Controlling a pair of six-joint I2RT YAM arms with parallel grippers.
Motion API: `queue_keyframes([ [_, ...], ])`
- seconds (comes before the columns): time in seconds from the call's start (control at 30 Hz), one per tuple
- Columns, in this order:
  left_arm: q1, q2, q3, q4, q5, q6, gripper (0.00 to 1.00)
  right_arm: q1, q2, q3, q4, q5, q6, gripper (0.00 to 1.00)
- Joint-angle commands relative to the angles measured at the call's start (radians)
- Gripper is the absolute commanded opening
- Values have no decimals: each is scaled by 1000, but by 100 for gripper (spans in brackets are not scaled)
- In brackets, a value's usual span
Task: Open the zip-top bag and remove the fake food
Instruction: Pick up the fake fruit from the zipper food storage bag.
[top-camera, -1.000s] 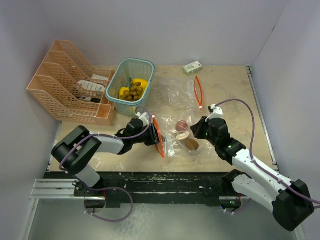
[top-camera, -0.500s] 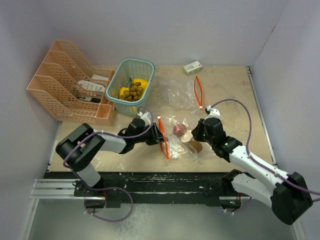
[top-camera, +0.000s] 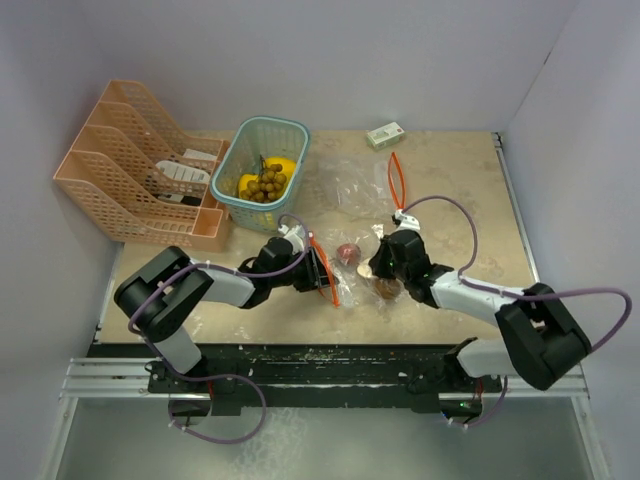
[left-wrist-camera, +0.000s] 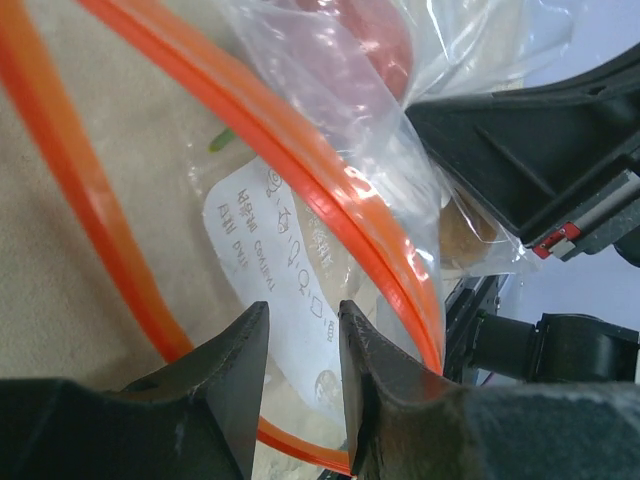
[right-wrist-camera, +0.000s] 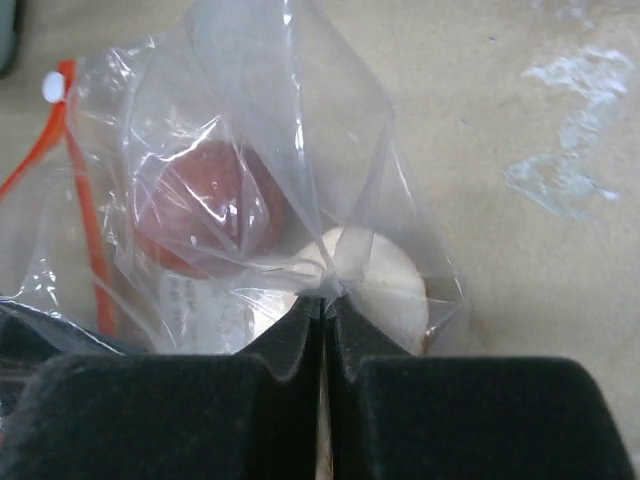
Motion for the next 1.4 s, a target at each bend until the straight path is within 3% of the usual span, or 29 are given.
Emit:
queue_keyframes([
  [0.0, -9, 11, 31, 55, 18, -19, 38, 4, 84, -31, 117, -102, 3, 1],
  [0.37, -8, 14, 24, 74, 12, -18, 38, 4, -152, -39, -20, -27, -7, 0],
  [0.53, -7, 19, 15, 143, 8, -30, 56, 4, -304, -85, -39, -29, -24, 0],
  [0.83, -7, 35, 86, 90, -7, -31, 58, 5, -393, -68, -155, 5, -27, 0],
  [0.93, -7, 33, 90, 82, -9, -32, 58, 2, -344, -16, -146, 45, -73, 11],
  [1.0, -7, 29, 89, 78, -10, -32, 58, 3, -264, 39, -141, 30, -94, 13],
  [1.2, -9, 24, 79, 74, -13, -38, 58, 2, -21, 127, 7, 10, -128, 3],
  [1.37, -9, 20, 72, 56, -18, -32, 58, 4, 107, 108, 189, -49, -129, 0],
])
